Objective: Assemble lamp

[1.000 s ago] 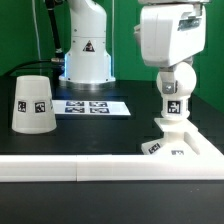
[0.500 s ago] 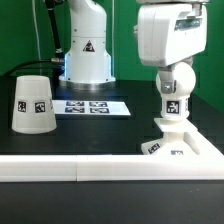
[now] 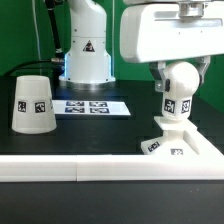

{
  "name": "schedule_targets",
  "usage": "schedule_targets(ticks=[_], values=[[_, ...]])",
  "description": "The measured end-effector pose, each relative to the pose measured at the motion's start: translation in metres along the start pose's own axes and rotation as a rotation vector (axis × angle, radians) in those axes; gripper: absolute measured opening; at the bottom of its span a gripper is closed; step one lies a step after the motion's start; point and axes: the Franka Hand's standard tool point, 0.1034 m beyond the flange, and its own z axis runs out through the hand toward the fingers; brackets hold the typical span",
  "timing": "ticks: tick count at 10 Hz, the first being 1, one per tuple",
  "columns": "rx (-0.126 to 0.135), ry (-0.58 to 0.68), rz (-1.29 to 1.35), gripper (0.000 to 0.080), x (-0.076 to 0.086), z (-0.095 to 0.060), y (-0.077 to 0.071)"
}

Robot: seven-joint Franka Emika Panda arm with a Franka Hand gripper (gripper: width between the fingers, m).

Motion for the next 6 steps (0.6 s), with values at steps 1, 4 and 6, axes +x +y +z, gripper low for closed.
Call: schedule_targets(ticks=[1, 4, 6], values=[[-0.001, 0.001, 0.096, 0.0577, -0.0001, 0.0001, 0.0013], [-0.003, 0.001, 0.323, 0.0578, -0.0004, -0.0001, 0.0039], [-0.002, 0.001, 0.435, 0.0578, -0.0007, -0.0001, 0.0049]])
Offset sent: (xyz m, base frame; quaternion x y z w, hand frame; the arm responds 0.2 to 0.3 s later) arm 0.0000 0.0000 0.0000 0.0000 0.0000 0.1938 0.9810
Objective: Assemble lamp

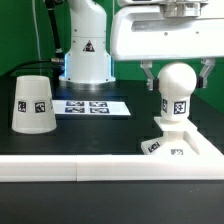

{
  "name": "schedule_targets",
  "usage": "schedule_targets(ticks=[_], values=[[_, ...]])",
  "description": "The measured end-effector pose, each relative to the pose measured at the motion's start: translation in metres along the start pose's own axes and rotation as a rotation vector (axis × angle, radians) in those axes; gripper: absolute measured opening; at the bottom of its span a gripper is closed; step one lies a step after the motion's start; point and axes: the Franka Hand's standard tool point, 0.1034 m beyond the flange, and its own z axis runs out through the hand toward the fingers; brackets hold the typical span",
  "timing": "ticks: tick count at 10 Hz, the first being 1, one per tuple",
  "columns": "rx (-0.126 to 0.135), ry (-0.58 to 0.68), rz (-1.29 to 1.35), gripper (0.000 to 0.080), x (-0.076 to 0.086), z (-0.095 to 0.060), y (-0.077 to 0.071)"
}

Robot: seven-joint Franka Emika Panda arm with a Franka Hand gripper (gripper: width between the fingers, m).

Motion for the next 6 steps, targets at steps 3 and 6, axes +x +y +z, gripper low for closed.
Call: schedule_targets(ticks=[3, 6], values=[[0.007, -0.004, 0.204, 0.0579, -0.0008, 0.0009, 0.0002], [0.003, -0.016, 0.557, 0.0579, -0.0047, 0.0010, -0.0039]])
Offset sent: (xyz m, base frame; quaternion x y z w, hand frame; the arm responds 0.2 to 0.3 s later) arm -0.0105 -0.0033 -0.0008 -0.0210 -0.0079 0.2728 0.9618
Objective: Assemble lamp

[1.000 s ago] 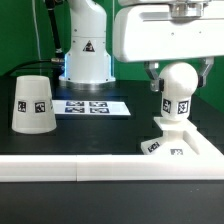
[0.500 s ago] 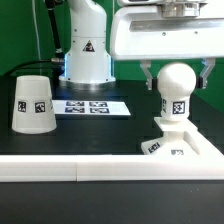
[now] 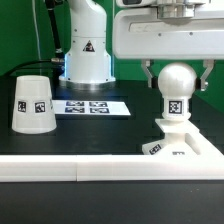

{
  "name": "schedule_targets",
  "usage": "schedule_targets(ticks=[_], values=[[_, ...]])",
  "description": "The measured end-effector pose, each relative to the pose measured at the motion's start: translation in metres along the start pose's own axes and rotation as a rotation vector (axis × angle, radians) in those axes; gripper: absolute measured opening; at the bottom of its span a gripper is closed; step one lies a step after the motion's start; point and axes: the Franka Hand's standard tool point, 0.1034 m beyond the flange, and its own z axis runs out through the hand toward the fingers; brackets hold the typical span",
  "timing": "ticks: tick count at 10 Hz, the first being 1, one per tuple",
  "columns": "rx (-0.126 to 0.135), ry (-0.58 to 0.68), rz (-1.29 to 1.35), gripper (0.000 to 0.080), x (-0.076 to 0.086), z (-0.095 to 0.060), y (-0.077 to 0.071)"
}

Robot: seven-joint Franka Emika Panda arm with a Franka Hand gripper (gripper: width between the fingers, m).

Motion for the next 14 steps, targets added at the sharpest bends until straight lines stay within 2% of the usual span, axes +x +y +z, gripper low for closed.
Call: schedule_targets(ticks=[2, 7, 8, 9, 11, 13, 14], values=[[0.007, -0.062, 0.276, 0.0579, -0.0072, 0.0011, -0.0031], [0.014, -0.119, 0.576, 0.0579, -0.0048, 0.0019, -0.0062], [0.016, -0.121, 0.613, 0.0638, -0.0057, 0.0020, -0.0075], [0.018, -0.121, 0.585, 0.0638, -0.0057, 0.0020, -0.0075], [0.018, -0.109, 0.415, 0.0696, -0.0070, 0.0019, -0.0084], [0.024, -0.094, 0.086, 0.0698, -0.0064, 0.0020, -0.0078], [0.006, -0.073, -0.070, 0.0698, -0.0080, 0.0018, -0.0092]])
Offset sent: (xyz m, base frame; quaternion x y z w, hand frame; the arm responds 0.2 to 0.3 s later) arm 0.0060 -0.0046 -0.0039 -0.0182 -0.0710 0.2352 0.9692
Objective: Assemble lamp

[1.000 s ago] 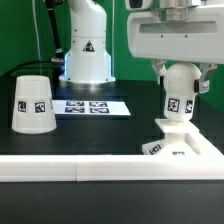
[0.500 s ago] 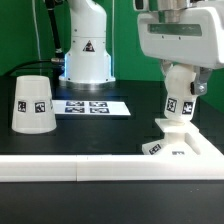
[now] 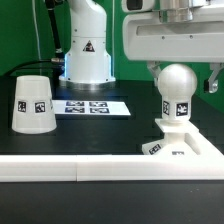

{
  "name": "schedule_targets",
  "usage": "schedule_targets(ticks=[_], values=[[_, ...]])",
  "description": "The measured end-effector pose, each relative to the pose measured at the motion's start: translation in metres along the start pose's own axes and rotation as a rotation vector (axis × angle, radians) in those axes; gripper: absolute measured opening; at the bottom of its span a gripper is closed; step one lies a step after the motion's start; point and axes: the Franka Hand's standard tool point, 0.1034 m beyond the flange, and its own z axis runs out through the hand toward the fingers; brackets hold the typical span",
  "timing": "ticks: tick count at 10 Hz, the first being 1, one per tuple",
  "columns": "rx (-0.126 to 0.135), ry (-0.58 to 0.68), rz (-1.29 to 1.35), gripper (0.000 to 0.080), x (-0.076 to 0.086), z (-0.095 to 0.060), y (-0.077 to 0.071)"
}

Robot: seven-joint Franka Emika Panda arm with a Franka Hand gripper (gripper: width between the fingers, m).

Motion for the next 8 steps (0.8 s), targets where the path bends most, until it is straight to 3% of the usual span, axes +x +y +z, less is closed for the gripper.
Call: schedule_targets(ticks=[8], values=[[-0.009, 0.009, -0.728, 0.0698, 0.0058, -0.0025, 0.0016]])
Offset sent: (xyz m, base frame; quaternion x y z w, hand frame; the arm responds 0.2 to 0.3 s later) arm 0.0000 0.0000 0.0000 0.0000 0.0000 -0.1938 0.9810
